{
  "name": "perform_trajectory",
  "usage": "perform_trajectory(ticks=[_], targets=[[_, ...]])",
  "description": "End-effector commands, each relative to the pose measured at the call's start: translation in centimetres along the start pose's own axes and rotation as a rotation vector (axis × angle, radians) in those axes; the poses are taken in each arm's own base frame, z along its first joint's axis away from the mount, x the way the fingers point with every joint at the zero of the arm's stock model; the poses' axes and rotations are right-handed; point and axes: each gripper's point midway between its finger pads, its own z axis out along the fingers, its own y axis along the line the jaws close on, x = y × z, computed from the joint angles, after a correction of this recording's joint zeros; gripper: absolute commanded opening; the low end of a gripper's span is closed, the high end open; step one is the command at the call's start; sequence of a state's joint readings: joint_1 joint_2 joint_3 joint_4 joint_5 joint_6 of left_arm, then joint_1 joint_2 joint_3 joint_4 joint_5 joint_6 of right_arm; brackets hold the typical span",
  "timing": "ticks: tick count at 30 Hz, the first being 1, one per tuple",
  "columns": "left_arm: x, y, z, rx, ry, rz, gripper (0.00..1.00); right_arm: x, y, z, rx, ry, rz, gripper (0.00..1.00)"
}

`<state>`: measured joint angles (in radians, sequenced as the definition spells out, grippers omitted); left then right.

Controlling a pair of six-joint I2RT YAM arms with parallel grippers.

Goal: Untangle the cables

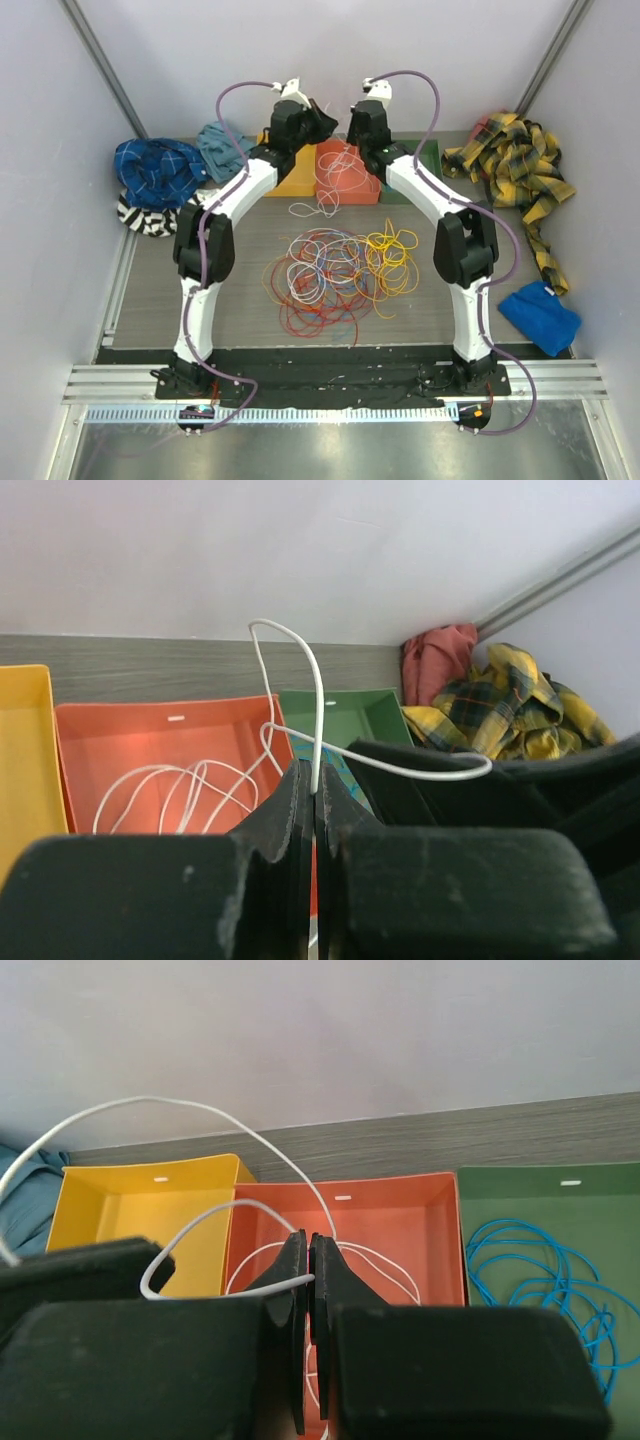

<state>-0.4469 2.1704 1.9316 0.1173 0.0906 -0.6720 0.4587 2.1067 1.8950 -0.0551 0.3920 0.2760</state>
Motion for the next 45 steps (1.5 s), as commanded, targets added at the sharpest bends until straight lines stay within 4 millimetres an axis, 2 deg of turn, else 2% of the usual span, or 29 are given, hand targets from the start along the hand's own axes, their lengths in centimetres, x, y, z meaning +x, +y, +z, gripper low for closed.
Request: perform_trajectory(ticks=[1, 2, 3, 4, 6, 7, 8, 11, 13, 14, 15, 16, 17, 18, 19, 20, 21, 22, 23, 24, 25, 26, 30, 35, 37, 38, 40, 44, 45], targets=[[-3.6, -1.7, 1.2, 0.089, -0.071, -0.016, 0.00, -3.9, 1.6, -0.3, -0.057, -0.070, 0.052, 0.12], [-2.9, -1.1, 1.6, 0.077, -0.048, -0.018, 0.04, -3.0, 1.7, 0.0, -0.060, -0.050, 0.042, 0.25], [-2.4, -0.9, 1.8, 0.076, -0.026, -0.012, 0.16, -2.8, 1.5, 0.2, -0.056, -0.042, 0.040, 0.40], [-1.9, -0.6, 2.0, 0.070, -0.010, -0.011, 0.45, -2.4, 1.2, 0.2, -0.042, -0.028, 0.034, 0.64], [-2.1, -0.2, 1.8, 0.049, -0.008, -0.003, 0.63, -2.1, 0.9, -0.1, -0.030, -0.021, 0.039, 0.77], [-2.2, -0.2, 1.6, 0.043, -0.018, 0.006, 0.83, -2.3, 0.8, -0.3, -0.027, -0.031, 0.046, 0.83], [-3.1, -0.2, 1.0, 0.030, -0.052, 0.014, 1.00, -2.6, 0.5, -0.5, -0.018, -0.043, 0.053, 0.85], [-5.5, -1.0, -0.6, 0.012, -0.109, 0.042, 1.00, -4.0, 0.3, -1.5, -0.017, -0.073, 0.068, 0.88], [-5.8, -0.9, -1.3, -0.016, -0.108, 0.057, 1.00, -5.3, 0.3, -2.6, -0.022, -0.092, 0.083, 0.89], [-7.3, -1.5, -2.5, -0.027, -0.140, 0.057, 1.00, -5.9, 0.1, -3.0, -0.018, -0.104, 0.091, 0.89], [-6.5, -0.7, -2.9, -0.052, -0.126, 0.055, 1.00, -6.7, 0.0, -4.2, -0.027, -0.120, 0.109, 0.89], [-6.6, -1.0, -3.6, -0.050, -0.124, 0.054, 1.00, -7.0, 0.1, -4.9, -0.035, -0.124, 0.114, 0.89], [-6.6, -0.3, -5.0, -0.097, -0.135, 0.048, 1.00, -5.7, -0.6, -5.3, -0.014, -0.104, 0.107, 0.89], [-6.6, -0.3, -5.9, -0.109, -0.135, 0.045, 1.00, -8.0, -0.7, -7.3, -0.027, -0.157, 0.148, 0.89], [-6.4, 0.0, -6.8, -0.130, -0.131, 0.033, 1.00, -7.9, -0.8, -8.3, -0.031, -0.160, 0.163, 0.89], [-7.5, -0.4, -8.7, -0.151, -0.162, 0.030, 1.00, -5.2, -1.6, -9.0, -0.020, -0.116, 0.156, 0.88], [-4.3, 1.2, -9.5, -0.208, -0.115, 0.034, 1.00, -5.2, -1.5, -10.0, -0.041, -0.134, 0.198, 0.87], [-2.9, 1.8, -10.5, -0.246, -0.101, 0.046, 1.00, -6.5, -1.6, -12.3, -0.065, -0.167, 0.226, 0.86], [-2.7, 1.2, -12.0, -0.251, -0.110, 0.080, 1.00, -3.0, -1.9, -12.9, -0.065, -0.112, 0.212, 0.86], [1.0, 2.5, -12.6, -0.300, -0.055, 0.106, 1.00, -2.4, -1.6, -13.8, -0.079, -0.114, 0.217, 0.85], [2.2, 2.6, -13.0, -0.312, -0.040, 0.119, 1.00, -2.6, -1.5, -15.3, -0.093, -0.126, 0.228, 0.85], [3.5, 3.0, -13.2, -0.329, -0.015, 0.118, 1.00, -0.1, -1.2, -15.9, -0.099, -0.080, 0.201, 0.84], [9.6, 5.2, -12.8, -0.398, 0.104, 0.065, 1.00, 2.5, -1.4, -18.4, -0.104, -0.029, 0.168, 0.84], [13.6, 6.6, -11.0, -0.441, 0.156, 0.015, 0.98, 3.9, -2.9, -20.4, -0.095, 0.000, 0.169, 0.83], [15.3, 7.2, -10.6, -0.457, 0.174, 0.012, 0.91, 3.8, -3.3, -21.4, -0.097, 0.001, 0.180, 0.83], [15.6, 7.3, -10.3, -0.455, 0.169, 0.013, 0.90, 4.6, -3.8, -21.6, -0.090, 0.016, 0.179, 0.83], [16.6, 8.0, -9.9, -0.471, 0.180, 0.017, 0.87, 4.4, -4.1, -22.4, -0.095, 0.005, 0.196, 0.83], [17.5, 8.9, -8.8, -0.486, 0.177, 0.026, 0.84, 5.3, -4.7, -22.9, -0.095, 0.020, 0.194, 0.82], [17.1, 8.7, -8.3, -0.479, 0.161, 0.025, 0.84, 5.5, -4.7, -22.9, -0.096, 0.025, 0.193, 0.82]])
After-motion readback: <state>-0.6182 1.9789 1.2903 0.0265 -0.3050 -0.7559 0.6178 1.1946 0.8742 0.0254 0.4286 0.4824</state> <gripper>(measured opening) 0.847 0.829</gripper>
